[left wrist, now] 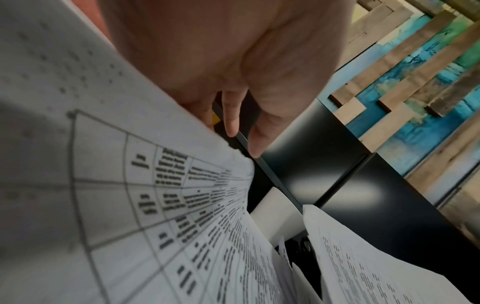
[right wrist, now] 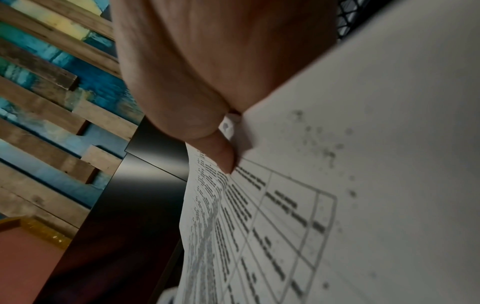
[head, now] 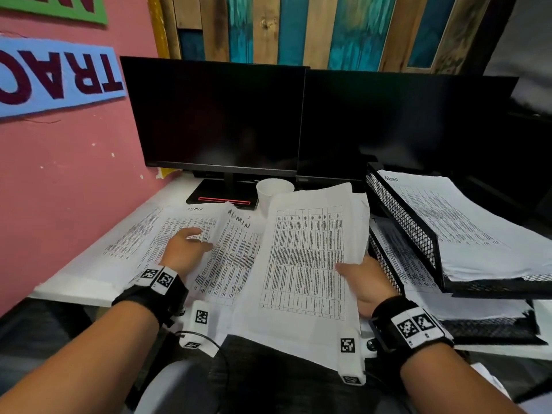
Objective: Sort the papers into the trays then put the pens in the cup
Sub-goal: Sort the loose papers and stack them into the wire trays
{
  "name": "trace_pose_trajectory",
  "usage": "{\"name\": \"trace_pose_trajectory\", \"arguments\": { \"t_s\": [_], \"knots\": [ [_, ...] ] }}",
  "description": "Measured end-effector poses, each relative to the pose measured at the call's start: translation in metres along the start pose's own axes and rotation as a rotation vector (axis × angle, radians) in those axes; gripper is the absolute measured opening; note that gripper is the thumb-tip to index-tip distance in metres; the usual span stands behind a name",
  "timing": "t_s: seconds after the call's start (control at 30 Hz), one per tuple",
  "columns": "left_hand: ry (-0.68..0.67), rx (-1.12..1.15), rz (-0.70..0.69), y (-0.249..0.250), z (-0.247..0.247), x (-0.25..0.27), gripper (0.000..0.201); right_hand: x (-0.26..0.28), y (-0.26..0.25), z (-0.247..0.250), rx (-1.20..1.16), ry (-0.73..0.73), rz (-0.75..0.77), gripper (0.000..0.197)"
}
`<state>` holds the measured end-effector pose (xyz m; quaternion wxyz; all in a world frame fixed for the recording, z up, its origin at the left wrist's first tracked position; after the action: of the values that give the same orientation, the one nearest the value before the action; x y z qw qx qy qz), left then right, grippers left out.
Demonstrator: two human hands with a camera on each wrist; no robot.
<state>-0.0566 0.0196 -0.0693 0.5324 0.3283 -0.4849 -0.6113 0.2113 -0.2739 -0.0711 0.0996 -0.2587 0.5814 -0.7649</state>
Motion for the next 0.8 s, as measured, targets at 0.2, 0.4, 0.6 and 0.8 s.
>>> {"name": "trace_pose_trajectory", "arguments": {
  "t_s": [0.2, 0.4, 0.6, 0.8],
  "knots": [
    [-0.161, -0.277, -0.055, 0.001, -0.021, 0.016, 0.026, 0.001, 0.002, 0.002, -0.029, -0.006, -0.029, 0.025],
    [0.017, -0.302, -0.211, 0.017, 0.021, 0.006, 0.033, -0.003, 0.005, 0.002, -0.045, -0.008, -0.051, 0.022],
    [0.195, 0.09, -0.276, 0.045, 0.087, 0.007, 0.019, -0.004, 0.008, 0.002, -0.035, 0.001, -0.077, 0.029],
    [0.086, 0.186, -0.178, 0.039, 0.075, 0.013, 0.02, -0.005, 0.008, -0.004, -0.097, -0.014, -0.092, 0.018]
  ]
}}
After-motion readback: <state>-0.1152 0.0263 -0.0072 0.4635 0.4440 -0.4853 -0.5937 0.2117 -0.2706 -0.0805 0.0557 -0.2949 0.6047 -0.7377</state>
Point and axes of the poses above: each hand's wrist, its own x-axis away from the middle knuckle, its own z-axis out of the back of the hand, y = z × x, the point moved 9 cm from there along -x, towards the middle knuckle, and after that the axes turned 7 degrees about y, right-handed, at the moved point
